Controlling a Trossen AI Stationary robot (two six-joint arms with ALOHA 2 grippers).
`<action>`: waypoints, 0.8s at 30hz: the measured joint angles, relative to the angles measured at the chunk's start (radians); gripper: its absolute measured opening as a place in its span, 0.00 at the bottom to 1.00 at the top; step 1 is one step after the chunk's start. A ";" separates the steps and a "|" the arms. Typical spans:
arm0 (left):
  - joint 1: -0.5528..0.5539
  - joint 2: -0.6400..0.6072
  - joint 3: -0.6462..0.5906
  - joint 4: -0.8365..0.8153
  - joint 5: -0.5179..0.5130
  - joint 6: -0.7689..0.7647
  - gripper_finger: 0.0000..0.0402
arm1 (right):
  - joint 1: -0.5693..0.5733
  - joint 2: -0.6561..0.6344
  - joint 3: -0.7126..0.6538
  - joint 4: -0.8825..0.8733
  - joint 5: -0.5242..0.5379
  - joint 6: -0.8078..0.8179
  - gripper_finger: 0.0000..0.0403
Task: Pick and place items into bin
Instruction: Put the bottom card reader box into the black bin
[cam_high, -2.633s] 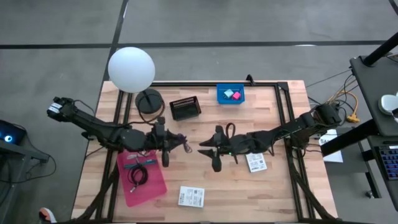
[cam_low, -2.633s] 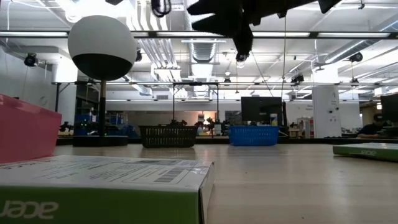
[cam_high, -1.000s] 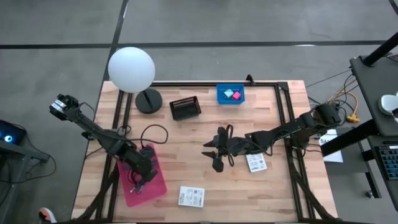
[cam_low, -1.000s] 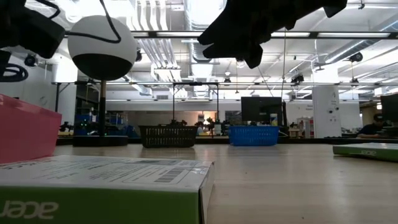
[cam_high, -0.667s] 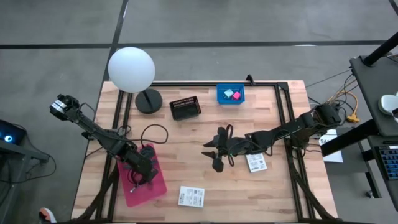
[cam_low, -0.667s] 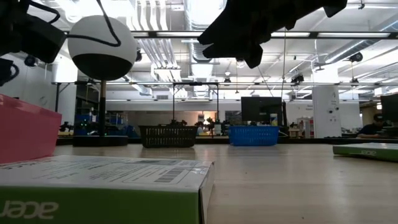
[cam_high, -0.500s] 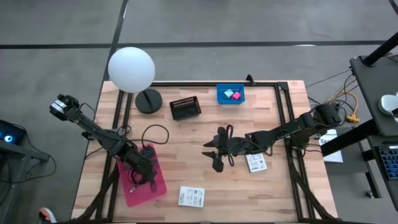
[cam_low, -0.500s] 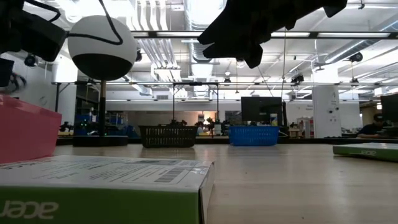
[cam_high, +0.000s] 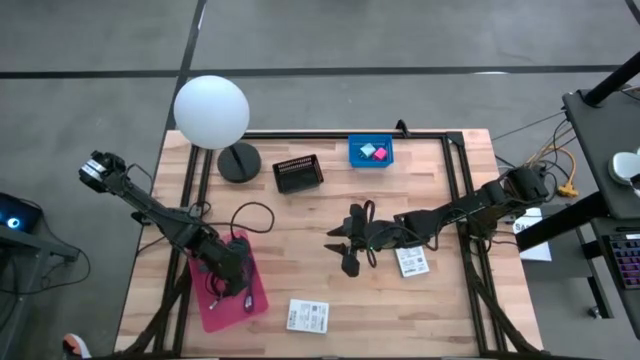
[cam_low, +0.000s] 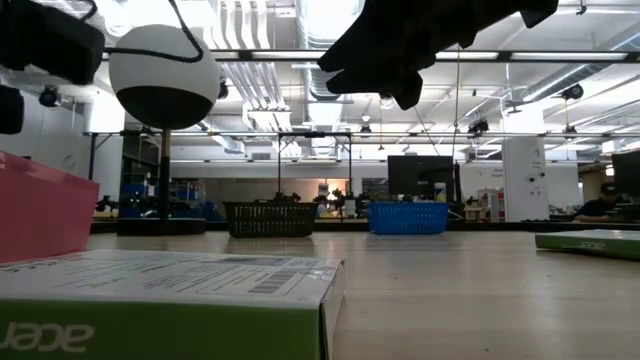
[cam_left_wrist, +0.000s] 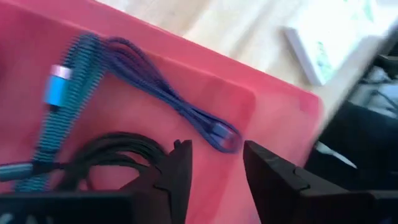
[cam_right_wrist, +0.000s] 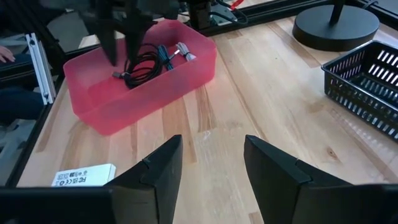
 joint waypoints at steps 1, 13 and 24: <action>0.000 -0.005 0.003 0.019 0.014 0.017 0.33 | 0.000 0.000 0.000 0.000 0.000 -0.003 0.40; 0.004 -0.121 0.015 0.265 -0.030 0.131 0.37 | 0.003 -0.002 0.014 -0.006 0.002 -0.138 0.58; 0.007 -0.132 0.015 0.393 -0.182 0.322 0.37 | 0.003 -0.004 0.195 -0.554 -0.001 -0.136 0.70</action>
